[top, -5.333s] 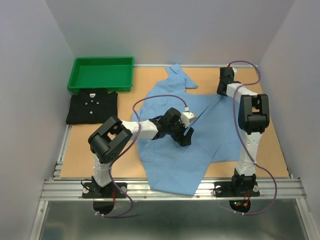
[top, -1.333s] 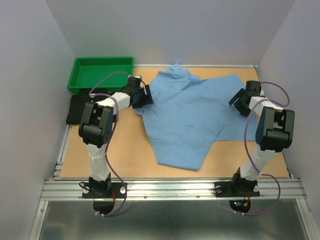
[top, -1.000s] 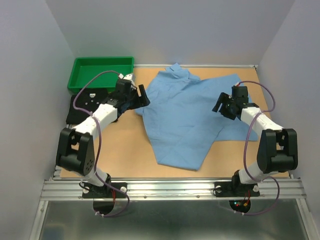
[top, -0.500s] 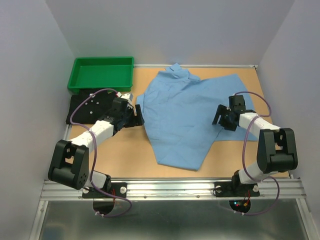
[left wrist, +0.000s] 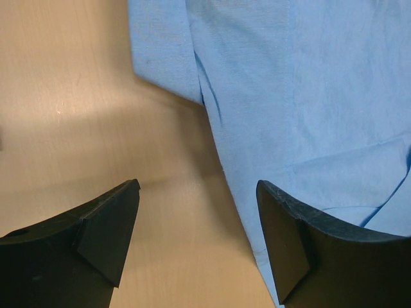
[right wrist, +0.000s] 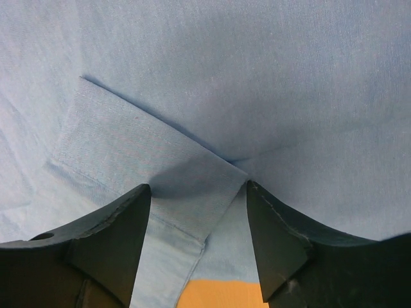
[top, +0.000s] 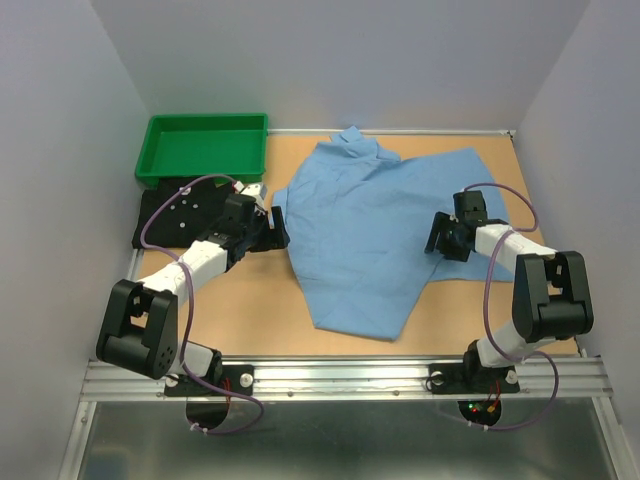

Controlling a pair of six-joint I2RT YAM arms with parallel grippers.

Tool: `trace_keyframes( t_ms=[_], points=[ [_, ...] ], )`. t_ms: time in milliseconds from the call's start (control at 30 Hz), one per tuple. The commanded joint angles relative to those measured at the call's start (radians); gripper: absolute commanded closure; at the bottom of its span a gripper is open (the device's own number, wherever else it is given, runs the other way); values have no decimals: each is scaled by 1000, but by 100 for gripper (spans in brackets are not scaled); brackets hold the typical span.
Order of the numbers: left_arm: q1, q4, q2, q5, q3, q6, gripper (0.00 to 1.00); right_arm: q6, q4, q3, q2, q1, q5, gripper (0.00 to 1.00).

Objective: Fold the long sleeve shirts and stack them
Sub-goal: Fold the shirt

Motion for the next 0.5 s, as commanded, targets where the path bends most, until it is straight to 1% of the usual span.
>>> trace_keyframes(
  t_ms=[0, 100, 467],
  points=[
    [-3, 26, -7, 10, 33, 15, 15, -10, 0, 28, 21, 17, -6, 34],
    [-3, 25, -7, 11, 32, 14, 15, -16, 1, 41, 15, 17, 2, 39],
    [-3, 26, 10, 19, 36, 14, 15, -24, 4, 76, 2, 18, 2, 41]
  ],
)
